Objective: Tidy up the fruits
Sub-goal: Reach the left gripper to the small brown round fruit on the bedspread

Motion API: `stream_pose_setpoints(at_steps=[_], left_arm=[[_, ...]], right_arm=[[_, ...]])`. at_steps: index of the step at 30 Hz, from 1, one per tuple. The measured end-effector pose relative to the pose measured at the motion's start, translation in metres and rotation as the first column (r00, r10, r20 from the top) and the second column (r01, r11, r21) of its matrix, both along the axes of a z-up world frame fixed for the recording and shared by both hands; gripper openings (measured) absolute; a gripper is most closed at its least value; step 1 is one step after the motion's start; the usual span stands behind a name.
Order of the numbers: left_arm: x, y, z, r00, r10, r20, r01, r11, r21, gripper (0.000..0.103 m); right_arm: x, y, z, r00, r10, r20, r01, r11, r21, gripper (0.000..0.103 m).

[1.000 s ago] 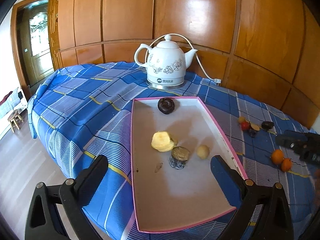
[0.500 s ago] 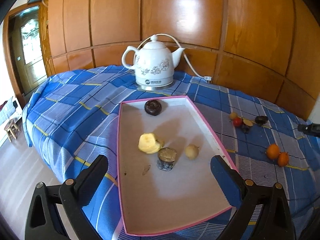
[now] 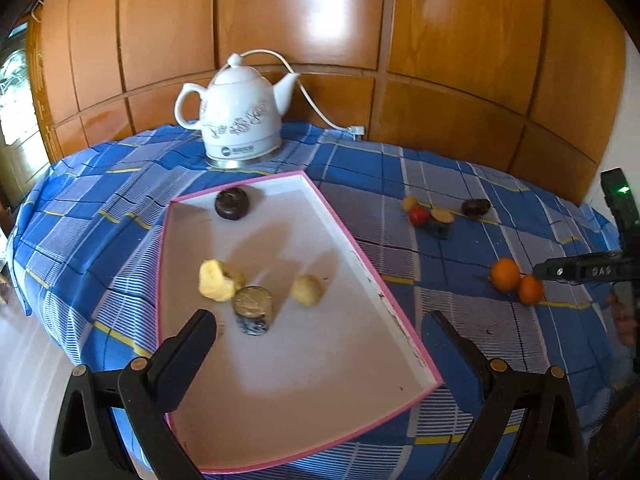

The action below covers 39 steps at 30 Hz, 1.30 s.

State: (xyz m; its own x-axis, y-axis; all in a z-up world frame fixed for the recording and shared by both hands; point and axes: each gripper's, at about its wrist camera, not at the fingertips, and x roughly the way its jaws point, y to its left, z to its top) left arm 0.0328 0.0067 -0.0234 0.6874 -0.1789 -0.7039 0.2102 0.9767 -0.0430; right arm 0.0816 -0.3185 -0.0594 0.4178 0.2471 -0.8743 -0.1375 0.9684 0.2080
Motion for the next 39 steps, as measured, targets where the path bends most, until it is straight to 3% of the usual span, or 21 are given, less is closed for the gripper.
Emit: stream_pose_setpoints(at_steps=[3,10,12,14,19,26,32,39], left_arm=[[0.004,-0.006,-0.001,1.000,-0.015,-0.026,0.015,1.000,0.012,0.103],[0.026,-0.028,0.006,0.996,-0.073,-0.052,0.076,0.996,0.045,0.101],[0.040,-0.033,0.007,0.992,-0.088,-0.091,0.089,0.996,0.009,0.097],[0.055,-0.040,0.008,0.982,-0.120,-0.143,0.114,0.992,-0.048,0.080],[0.095,-0.063,0.010,0.961,-0.179,-0.210,0.153,0.979,-0.134,0.065],[0.149,-0.097,-0.002,0.945,-0.183,-0.270,0.150,0.979,-0.138,0.065],[0.202,-0.122,-0.025,0.913,-0.184,-0.365,0.130,0.977,-0.169,0.048],[0.236,-0.141,-0.049,0.886,-0.178,-0.429,0.118,0.980,-0.163,0.047]], right_arm=[[-0.001,0.011,-0.005,0.999,0.042,-0.020,-0.043,0.999,-0.030,0.062],[0.002,0.011,-0.009,0.999,0.032,-0.019,-0.033,0.997,-0.070,0.063],[0.002,0.006,-0.006,1.000,0.006,-0.006,-0.007,0.998,-0.060,0.063],[0.001,0.000,-0.002,1.000,-0.019,0.002,0.019,0.999,-0.050,0.063],[0.002,-0.002,0.004,0.999,-0.034,0.021,0.034,0.999,-0.034,0.063],[0.001,-0.003,0.012,0.998,-0.044,0.038,0.045,0.999,-0.016,0.063],[0.003,-0.014,0.018,0.994,-0.093,0.054,0.092,0.996,0.013,0.063],[0.003,-0.021,0.022,0.991,-0.121,0.062,0.119,0.992,0.033,0.063]])
